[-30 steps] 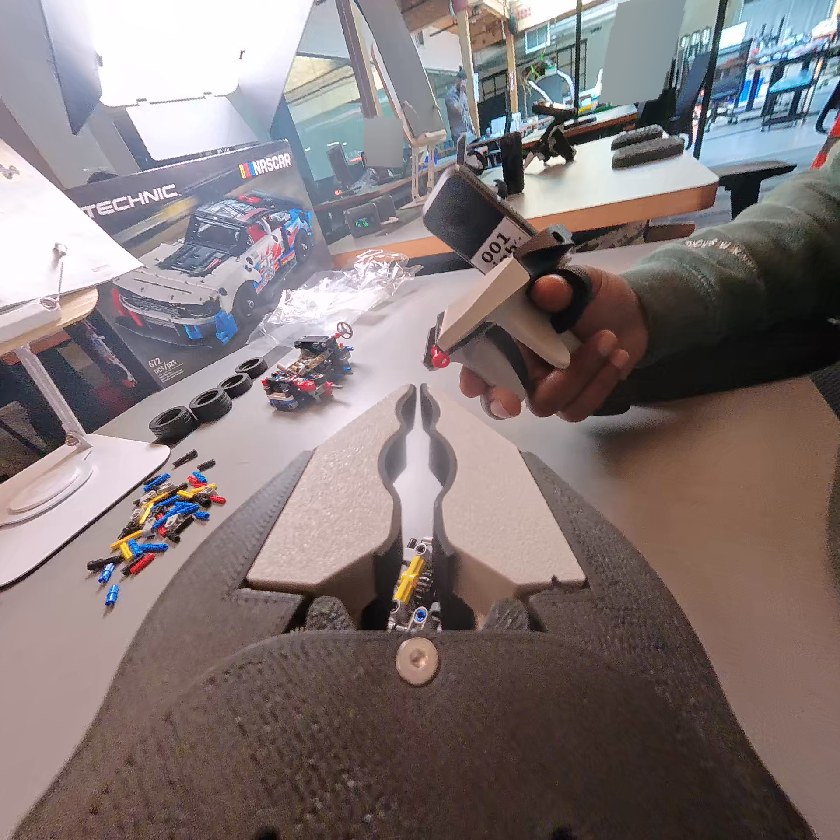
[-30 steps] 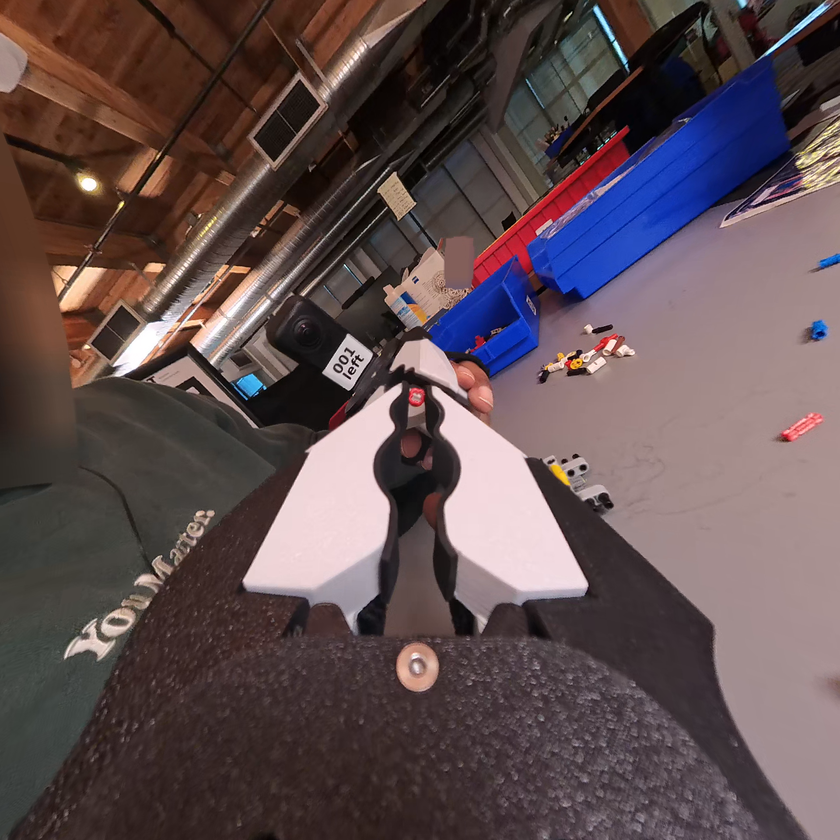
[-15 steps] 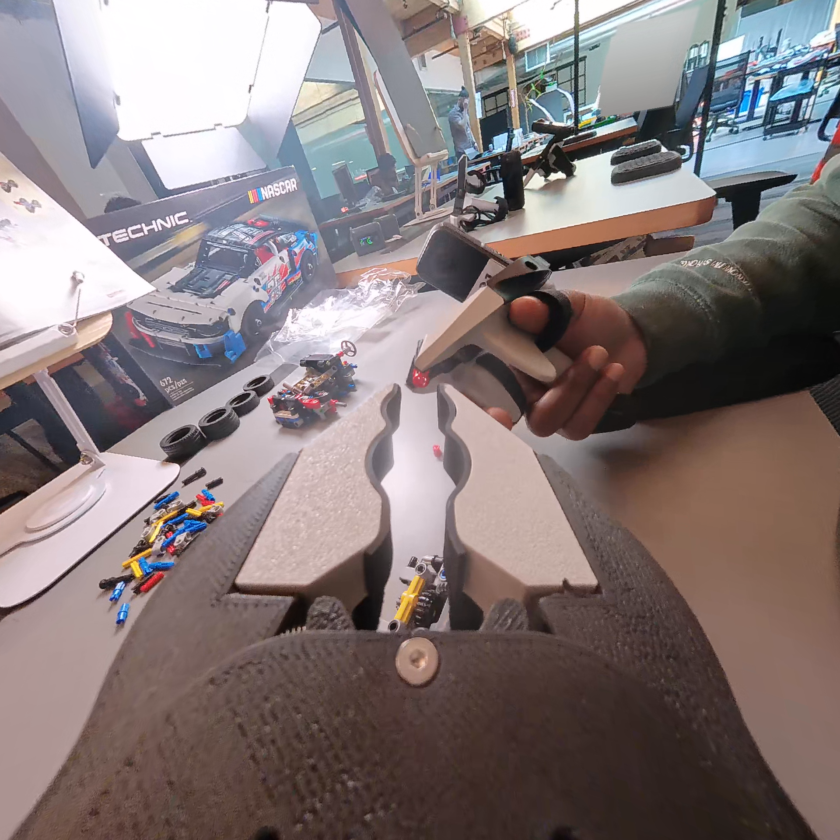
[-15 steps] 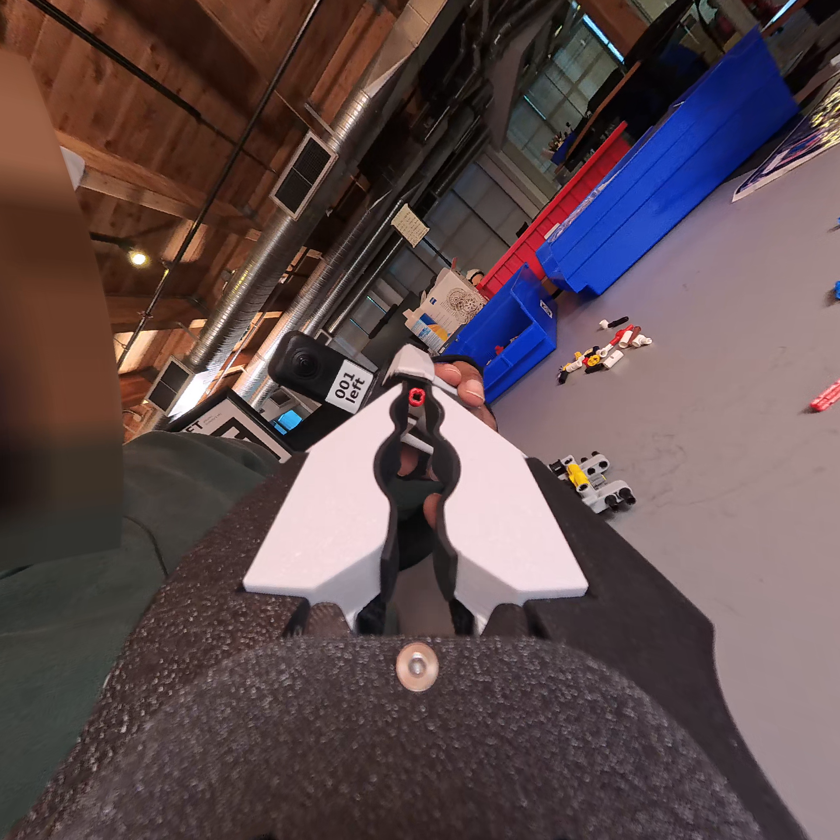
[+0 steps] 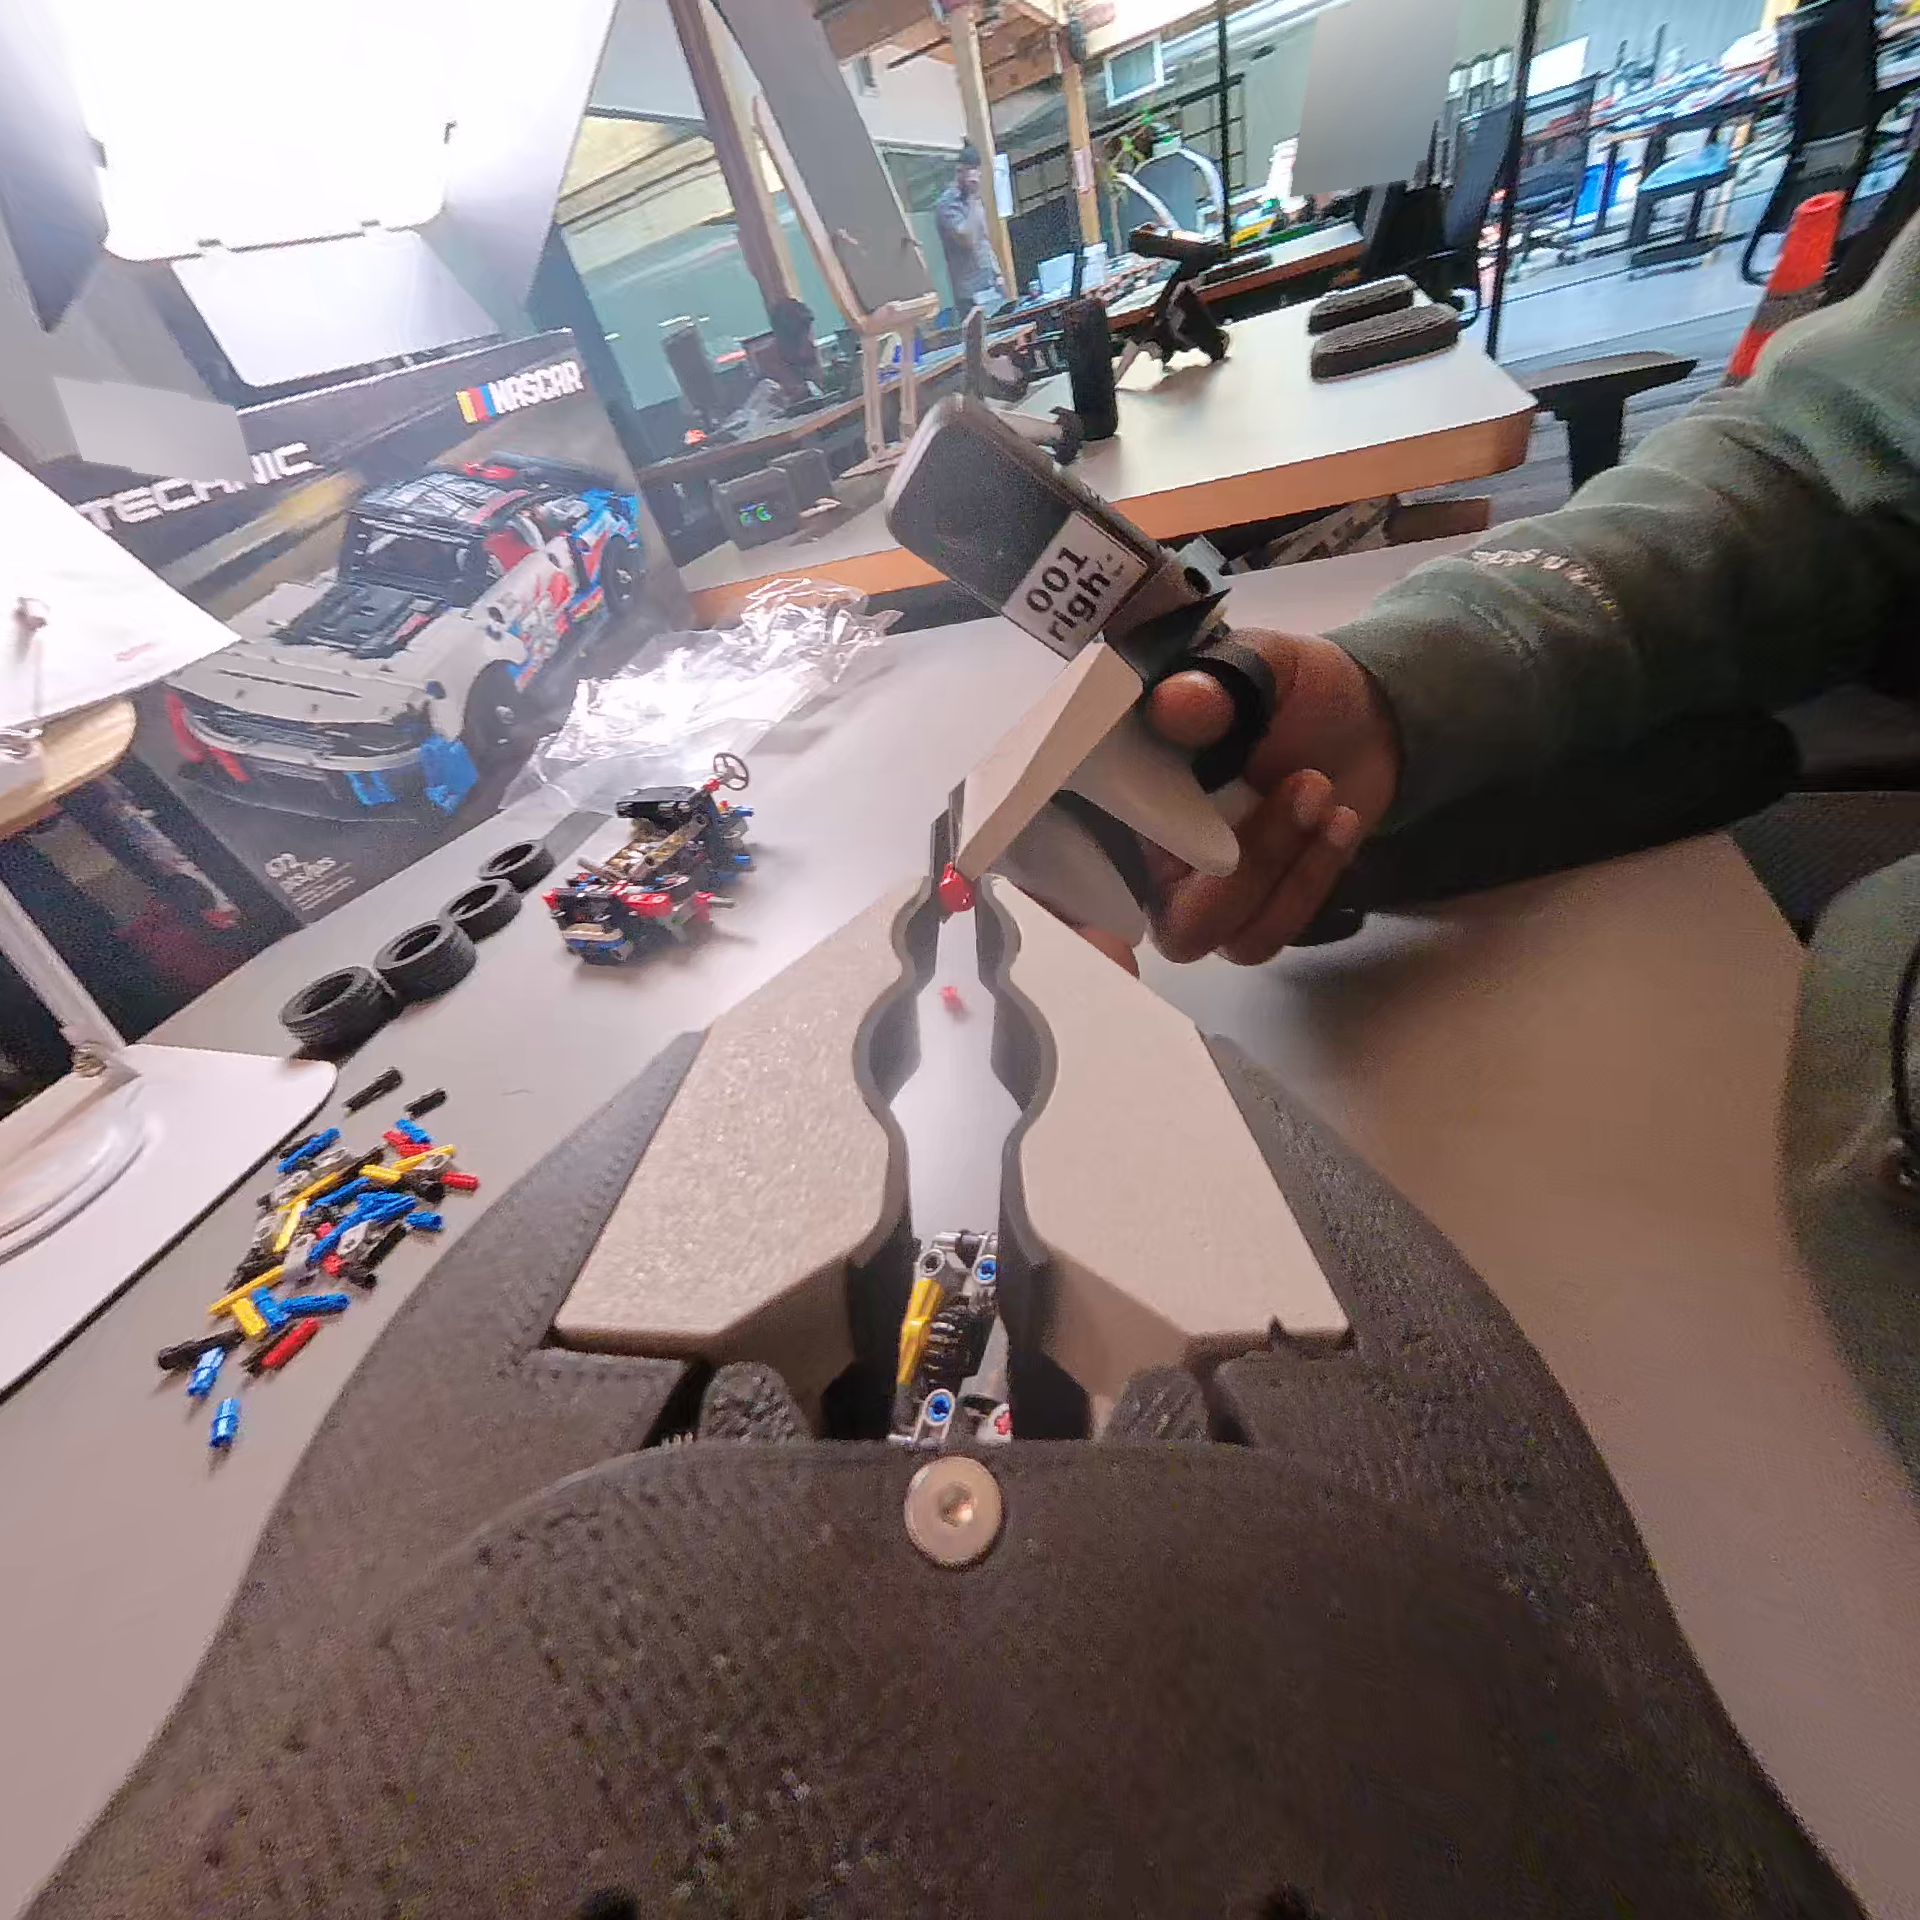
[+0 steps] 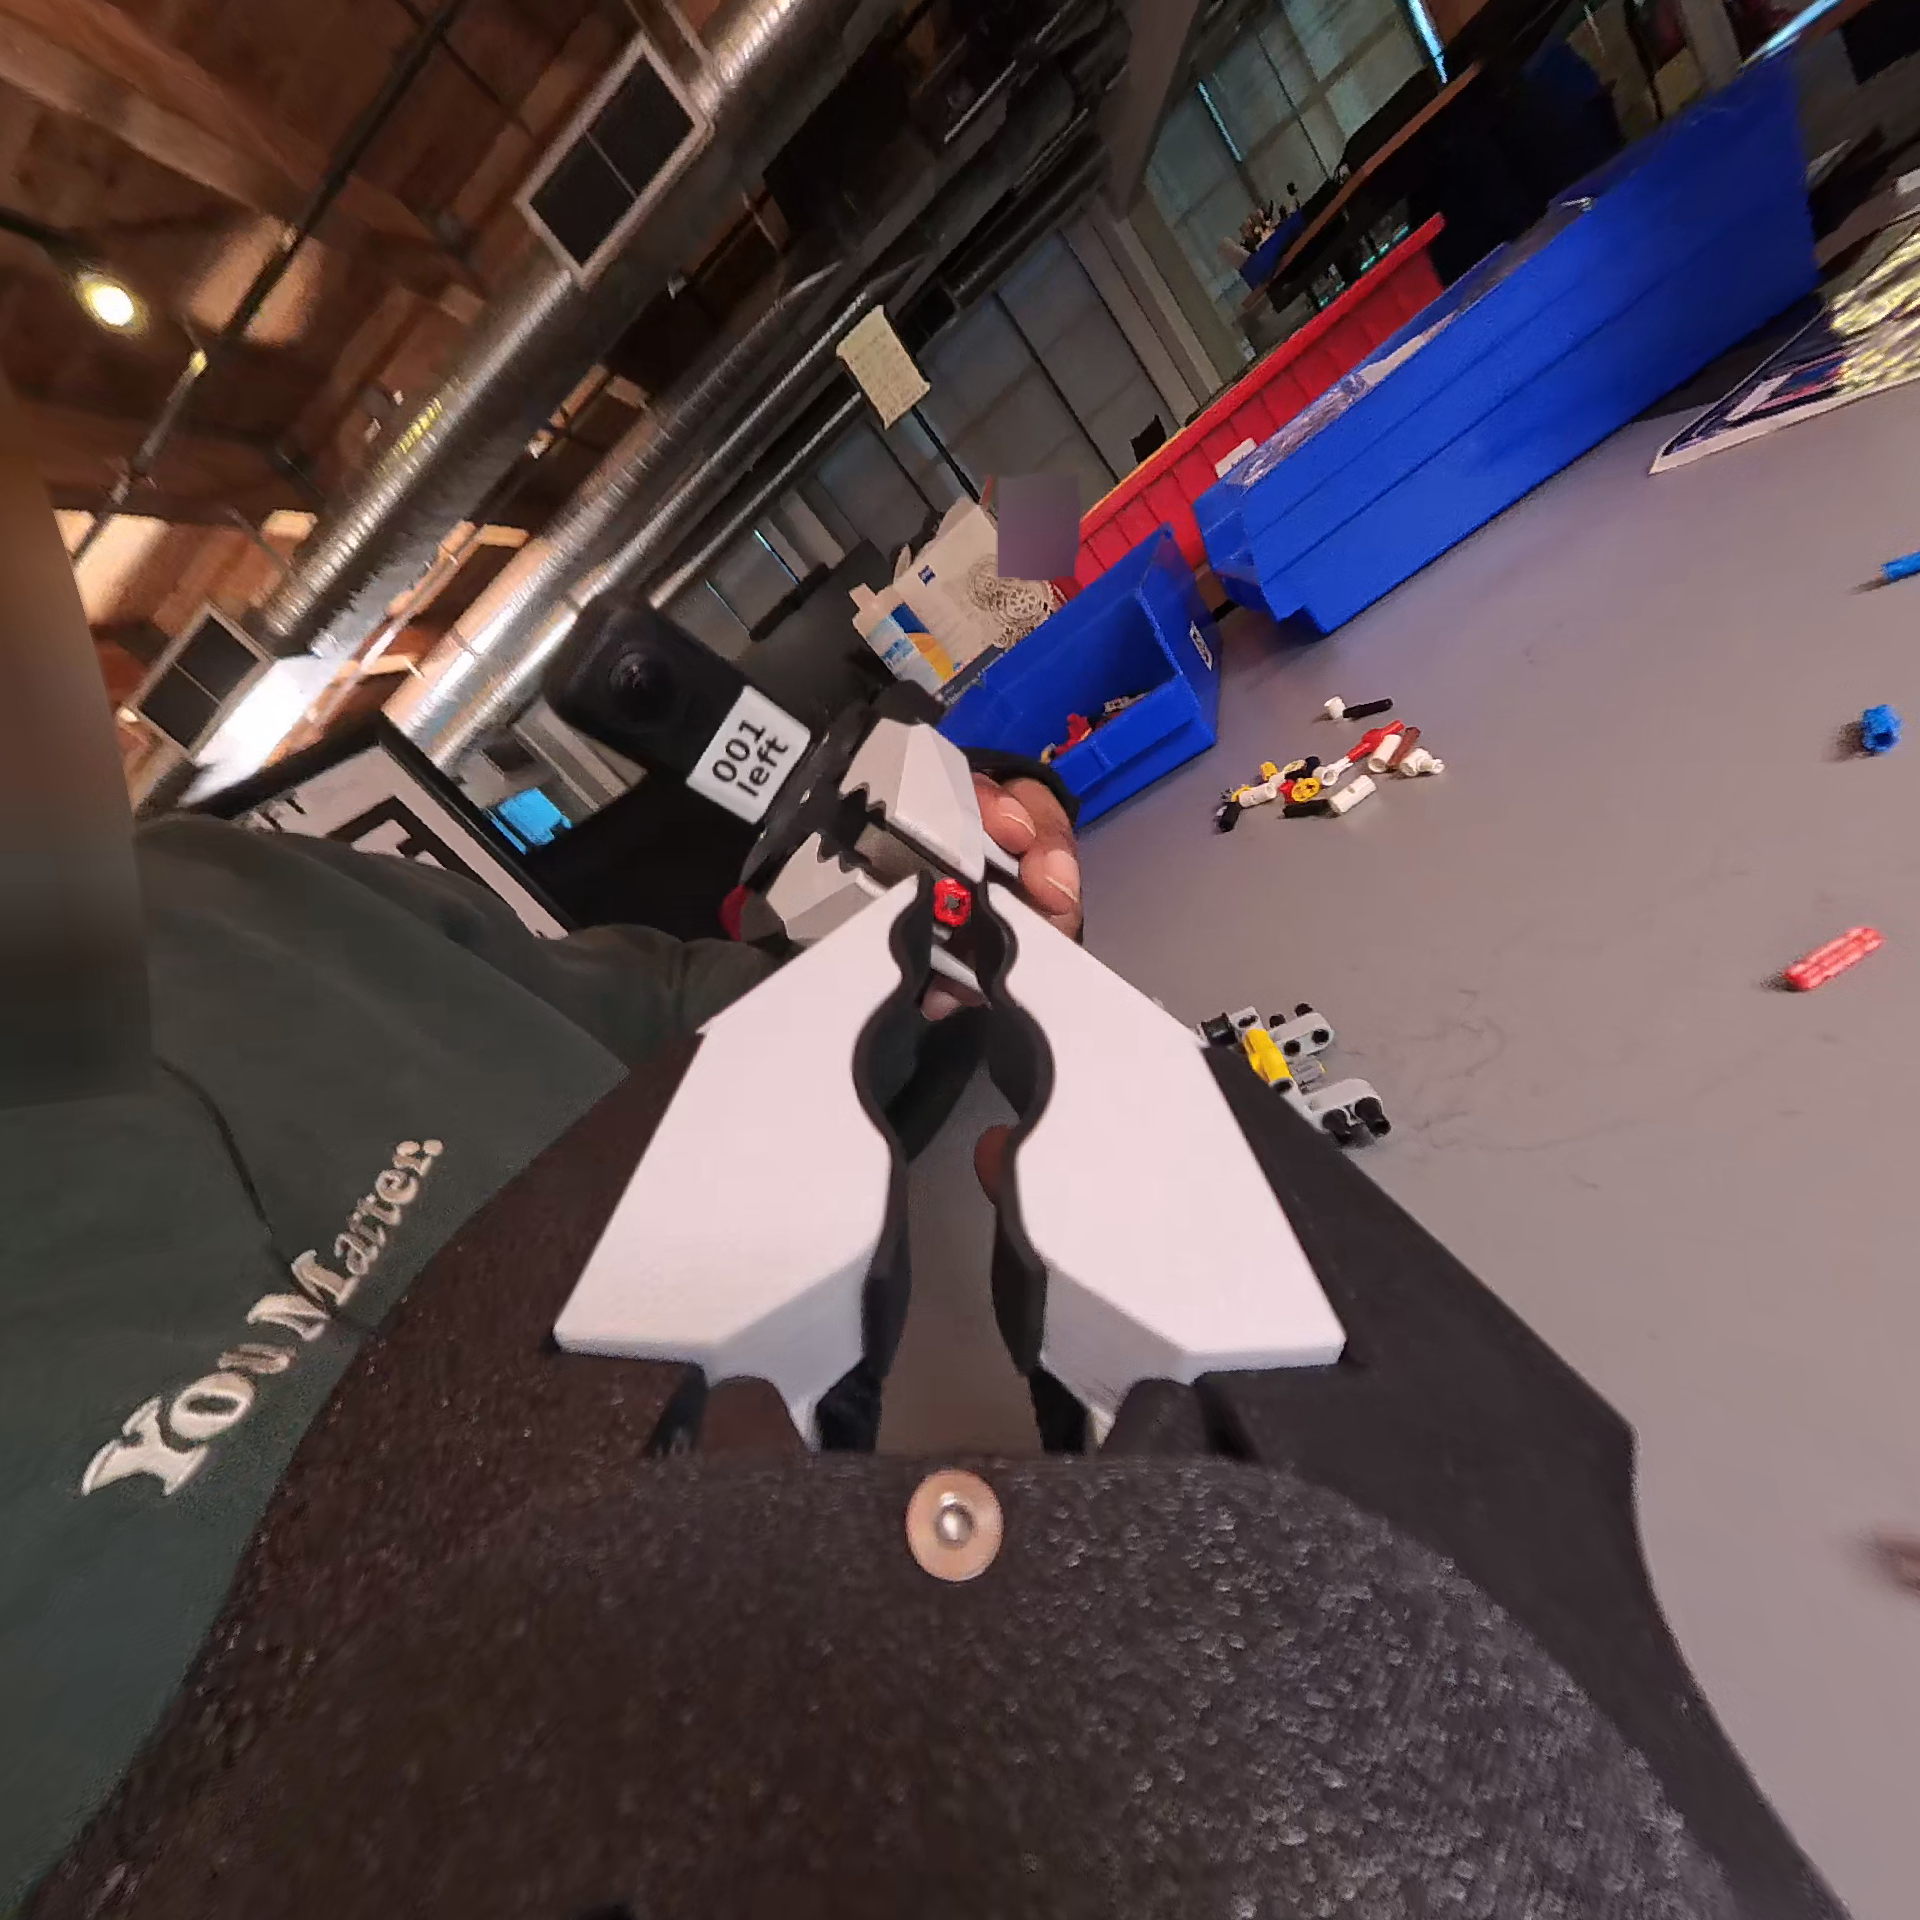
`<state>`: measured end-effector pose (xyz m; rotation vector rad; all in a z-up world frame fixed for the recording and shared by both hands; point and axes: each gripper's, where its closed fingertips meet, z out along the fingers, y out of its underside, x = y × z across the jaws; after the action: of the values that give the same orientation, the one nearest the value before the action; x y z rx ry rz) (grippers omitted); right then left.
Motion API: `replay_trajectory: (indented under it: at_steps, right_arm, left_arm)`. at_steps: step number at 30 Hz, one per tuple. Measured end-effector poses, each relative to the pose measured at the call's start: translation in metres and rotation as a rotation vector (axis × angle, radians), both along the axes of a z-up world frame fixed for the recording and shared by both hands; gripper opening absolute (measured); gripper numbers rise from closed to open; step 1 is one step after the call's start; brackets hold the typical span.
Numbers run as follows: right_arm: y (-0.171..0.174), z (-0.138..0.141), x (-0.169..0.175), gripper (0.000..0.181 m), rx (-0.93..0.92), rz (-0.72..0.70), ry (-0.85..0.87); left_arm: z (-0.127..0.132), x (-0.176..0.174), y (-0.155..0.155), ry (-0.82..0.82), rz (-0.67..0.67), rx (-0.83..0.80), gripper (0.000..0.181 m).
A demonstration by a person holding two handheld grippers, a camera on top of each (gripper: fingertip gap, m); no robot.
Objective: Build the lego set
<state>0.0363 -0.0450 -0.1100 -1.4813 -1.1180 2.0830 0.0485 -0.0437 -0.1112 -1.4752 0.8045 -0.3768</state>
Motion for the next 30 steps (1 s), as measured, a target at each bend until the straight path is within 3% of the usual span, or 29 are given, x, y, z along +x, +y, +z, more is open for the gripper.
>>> replay_trajectory:
  at_steps: [7, 30]
  right_arm:
    - [-0.014, -0.006, 0.010, 0.006, 0.131, 0.092, -0.035]
    - [-0.020, -0.025, 0.012, 0.010, 0.152, 0.157, -0.136]
  left_arm:
    - [-0.006, 0.009, -0.013, 0.015, -0.108, -0.040, 0.004]
    - [-0.026, 0.010, -0.017, 0.214, -0.103, -0.005, 0.004]
